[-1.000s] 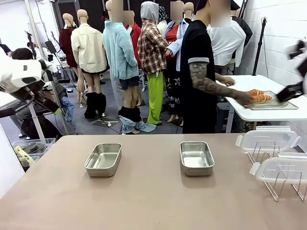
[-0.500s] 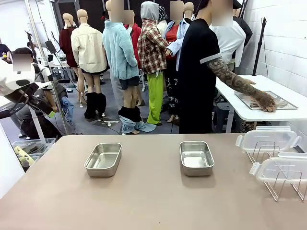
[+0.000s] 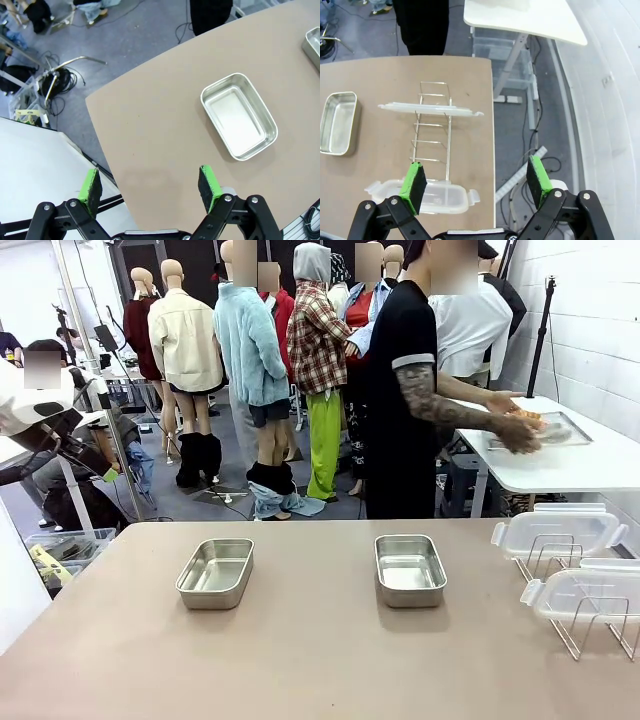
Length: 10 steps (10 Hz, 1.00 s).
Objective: Place the bread in airtight containers.
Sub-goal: Lift both Airtight Container.
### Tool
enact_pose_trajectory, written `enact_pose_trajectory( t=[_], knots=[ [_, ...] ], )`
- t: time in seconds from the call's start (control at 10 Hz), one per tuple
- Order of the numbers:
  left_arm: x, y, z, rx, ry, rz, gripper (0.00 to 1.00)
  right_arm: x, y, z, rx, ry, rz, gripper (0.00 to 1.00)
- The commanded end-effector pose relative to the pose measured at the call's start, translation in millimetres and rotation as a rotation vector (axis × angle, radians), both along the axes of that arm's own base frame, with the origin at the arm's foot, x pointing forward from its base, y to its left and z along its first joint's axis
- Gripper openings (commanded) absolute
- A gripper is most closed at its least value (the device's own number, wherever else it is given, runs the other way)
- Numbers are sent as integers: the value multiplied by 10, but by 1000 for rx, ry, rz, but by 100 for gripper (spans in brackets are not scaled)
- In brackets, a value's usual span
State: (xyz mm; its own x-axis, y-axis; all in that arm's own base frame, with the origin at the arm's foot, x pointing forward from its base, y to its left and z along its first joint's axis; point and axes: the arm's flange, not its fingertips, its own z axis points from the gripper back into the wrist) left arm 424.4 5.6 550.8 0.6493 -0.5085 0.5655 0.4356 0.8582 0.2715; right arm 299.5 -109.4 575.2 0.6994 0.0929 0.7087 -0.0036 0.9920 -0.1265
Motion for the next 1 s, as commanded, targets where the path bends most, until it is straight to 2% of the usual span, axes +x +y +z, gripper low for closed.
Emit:
enact_pose_trajectory(
  t=[0.0, 0.9],
  knots=[
    [-13, 25, -5, 7, 0, 0, 100, 3, 16, 2, -3, 2, 2, 100],
    [-13, 25, -5, 7, 0, 0, 100, 3, 16, 2, -3, 2, 2, 100]
  ],
)
